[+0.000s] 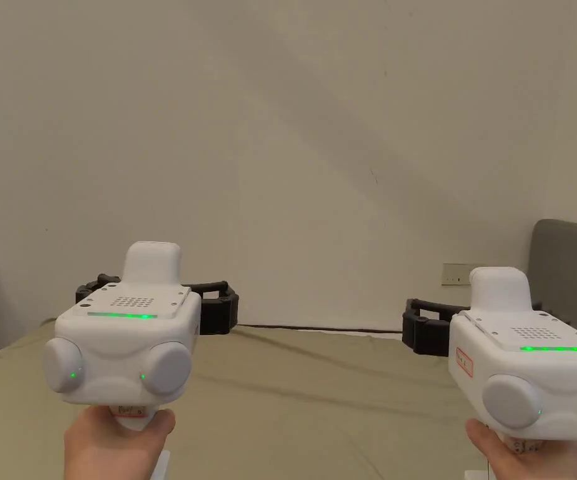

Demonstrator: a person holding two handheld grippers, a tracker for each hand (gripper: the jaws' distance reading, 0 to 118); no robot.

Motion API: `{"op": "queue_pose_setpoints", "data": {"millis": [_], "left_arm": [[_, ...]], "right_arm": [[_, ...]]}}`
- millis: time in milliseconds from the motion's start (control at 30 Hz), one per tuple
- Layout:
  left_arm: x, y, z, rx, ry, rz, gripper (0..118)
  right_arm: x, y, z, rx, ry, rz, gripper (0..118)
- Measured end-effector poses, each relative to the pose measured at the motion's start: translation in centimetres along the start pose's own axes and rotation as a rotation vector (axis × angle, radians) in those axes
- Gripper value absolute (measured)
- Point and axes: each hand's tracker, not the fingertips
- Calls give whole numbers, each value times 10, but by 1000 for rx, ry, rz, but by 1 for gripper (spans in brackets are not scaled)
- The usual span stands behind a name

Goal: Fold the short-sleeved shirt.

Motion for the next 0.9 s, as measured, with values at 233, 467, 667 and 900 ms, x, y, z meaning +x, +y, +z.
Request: {"op": "queue_pose_setpoints", "data": {"millis": [233, 467, 667, 900], "left_arm": [[-1, 2, -3, -7, -10, 4, 118], [-1, 4, -3, -4, -11, -2, 118], [1, 4, -4, -7, -4, -19, 118], [3, 3, -6, -20, -11, -23, 118]], "right_arm": [[-2, -1, -1, -5, 10, 15, 118], [-3, 1, -1, 2, 12, 9, 118], [-4, 1, -1, 2, 6, 24, 118], [-3, -1, -2, -6, 7, 13, 118]]}}
